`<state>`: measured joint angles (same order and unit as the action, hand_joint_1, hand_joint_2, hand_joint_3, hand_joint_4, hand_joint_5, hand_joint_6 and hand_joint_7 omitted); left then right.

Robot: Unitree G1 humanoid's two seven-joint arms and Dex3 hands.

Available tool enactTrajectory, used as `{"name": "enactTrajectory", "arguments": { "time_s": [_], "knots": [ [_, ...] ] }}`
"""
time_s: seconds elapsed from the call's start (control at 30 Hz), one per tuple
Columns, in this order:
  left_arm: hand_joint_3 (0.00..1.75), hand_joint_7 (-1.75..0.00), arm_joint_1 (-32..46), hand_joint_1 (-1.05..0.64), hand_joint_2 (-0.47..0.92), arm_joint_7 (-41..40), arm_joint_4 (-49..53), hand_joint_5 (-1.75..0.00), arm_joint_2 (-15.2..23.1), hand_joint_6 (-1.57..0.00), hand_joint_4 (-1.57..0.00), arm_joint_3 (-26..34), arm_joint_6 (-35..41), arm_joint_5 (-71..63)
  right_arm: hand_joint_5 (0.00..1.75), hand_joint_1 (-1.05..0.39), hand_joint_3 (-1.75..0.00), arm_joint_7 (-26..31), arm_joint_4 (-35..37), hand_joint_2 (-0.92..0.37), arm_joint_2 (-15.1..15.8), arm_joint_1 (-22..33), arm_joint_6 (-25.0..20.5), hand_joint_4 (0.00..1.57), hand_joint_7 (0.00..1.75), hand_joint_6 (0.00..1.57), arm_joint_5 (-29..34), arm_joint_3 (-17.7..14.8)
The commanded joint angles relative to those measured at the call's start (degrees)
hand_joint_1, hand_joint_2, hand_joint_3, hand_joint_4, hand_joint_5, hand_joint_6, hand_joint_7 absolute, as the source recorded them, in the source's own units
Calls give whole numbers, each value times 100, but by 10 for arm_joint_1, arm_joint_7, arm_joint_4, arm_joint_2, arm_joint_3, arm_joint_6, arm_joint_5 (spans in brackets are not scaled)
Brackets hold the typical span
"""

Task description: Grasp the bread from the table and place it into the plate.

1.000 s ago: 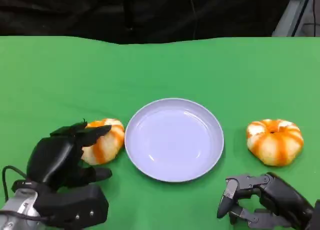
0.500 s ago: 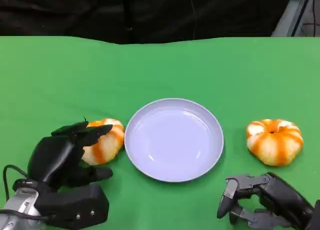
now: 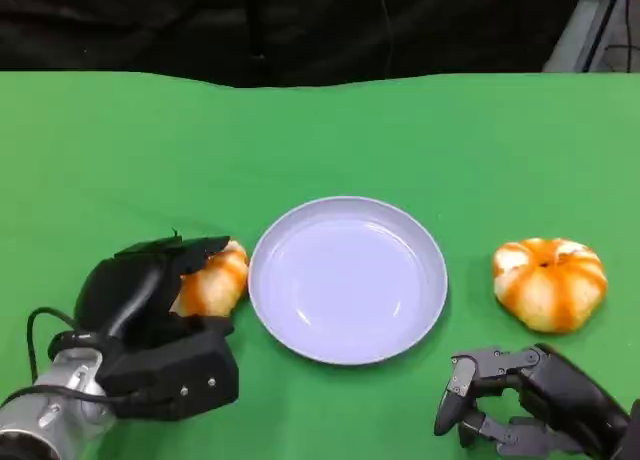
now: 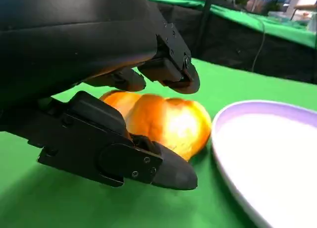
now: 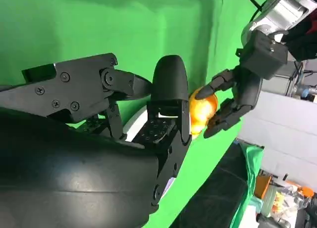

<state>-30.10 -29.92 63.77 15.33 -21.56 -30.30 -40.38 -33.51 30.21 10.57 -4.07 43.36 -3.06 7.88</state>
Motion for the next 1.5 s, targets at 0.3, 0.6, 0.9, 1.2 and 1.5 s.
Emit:
{"name": "enactTrajectory", "arguments": {
  "time_s": [0.3,0.6,0.9,1.2,1.5],
  "knots": [
    [4,0,-14,-55,88,1,24,-1,4,-52,-47,-15,-1,12,155,-5,-49,3,-6,-91,9,6,-1,73,105,82,-1,-2],
    [1,0,-18,0,84,9,37,0,6,-51,-46,-25,0,19,155,-5,-50,3,-10,-90,10,8,-4,73,105,82,0,-2],
    [1,-1,-18,1,86,4,38,-2,7,-53,-50,-35,10,19,156,-5,-51,3,-11,-90,9,9,-5,72,105,82,-2,-2],
    [0,-6,-18,-6,90,-47,45,-84,-10,-125,-89,-25,13,29,155,-4,-51,2,-8,-89,9,7,-4,73,105,83,-2,-2],
    [0,-9,-18,-4,89,-70,51,-136,-15,-128,-67,-25,6,37,155,-4,-52,1,-7,-89,9,7,-2,73,106,82,-3,-2]
  ]
}}
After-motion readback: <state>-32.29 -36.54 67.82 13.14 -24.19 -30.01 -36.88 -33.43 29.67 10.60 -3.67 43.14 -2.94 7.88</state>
